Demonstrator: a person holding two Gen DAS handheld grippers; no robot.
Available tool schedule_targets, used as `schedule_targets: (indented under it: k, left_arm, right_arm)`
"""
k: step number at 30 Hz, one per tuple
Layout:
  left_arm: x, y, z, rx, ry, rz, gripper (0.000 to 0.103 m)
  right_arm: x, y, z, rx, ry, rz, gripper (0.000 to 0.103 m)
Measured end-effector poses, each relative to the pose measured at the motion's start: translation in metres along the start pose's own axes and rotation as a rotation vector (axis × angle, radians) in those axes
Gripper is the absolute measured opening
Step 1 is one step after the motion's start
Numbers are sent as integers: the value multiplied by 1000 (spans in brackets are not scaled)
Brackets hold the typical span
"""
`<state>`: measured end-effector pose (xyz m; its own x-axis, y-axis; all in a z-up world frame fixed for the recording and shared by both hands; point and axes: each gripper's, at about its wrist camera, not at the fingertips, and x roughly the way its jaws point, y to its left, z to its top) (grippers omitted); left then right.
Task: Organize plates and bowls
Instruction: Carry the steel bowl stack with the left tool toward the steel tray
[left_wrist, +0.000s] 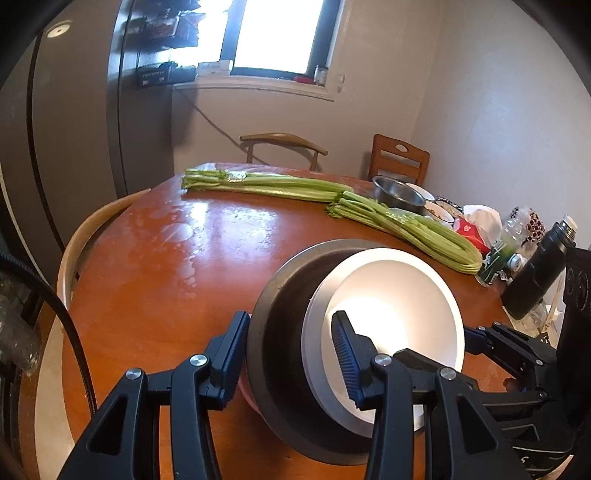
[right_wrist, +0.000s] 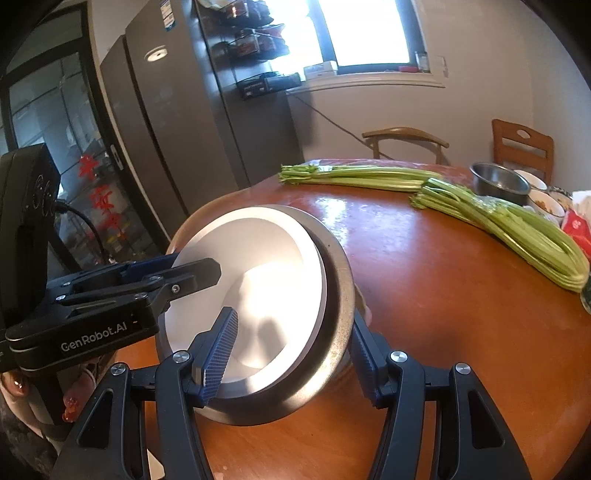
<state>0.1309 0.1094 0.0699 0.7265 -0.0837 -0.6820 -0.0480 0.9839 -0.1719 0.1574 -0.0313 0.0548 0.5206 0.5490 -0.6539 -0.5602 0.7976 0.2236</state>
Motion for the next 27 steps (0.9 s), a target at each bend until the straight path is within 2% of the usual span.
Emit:
schedule_targets:
  k: [14,27]
  left_arm:
    - [34,17,-15,-32,72,-16,45]
    - [52,19,-22,-29,104,-17,45]
  right_arm:
    - [21,-1,-5,27,43,-2,62]
    - [33,-3,-10,35,74,-16,62]
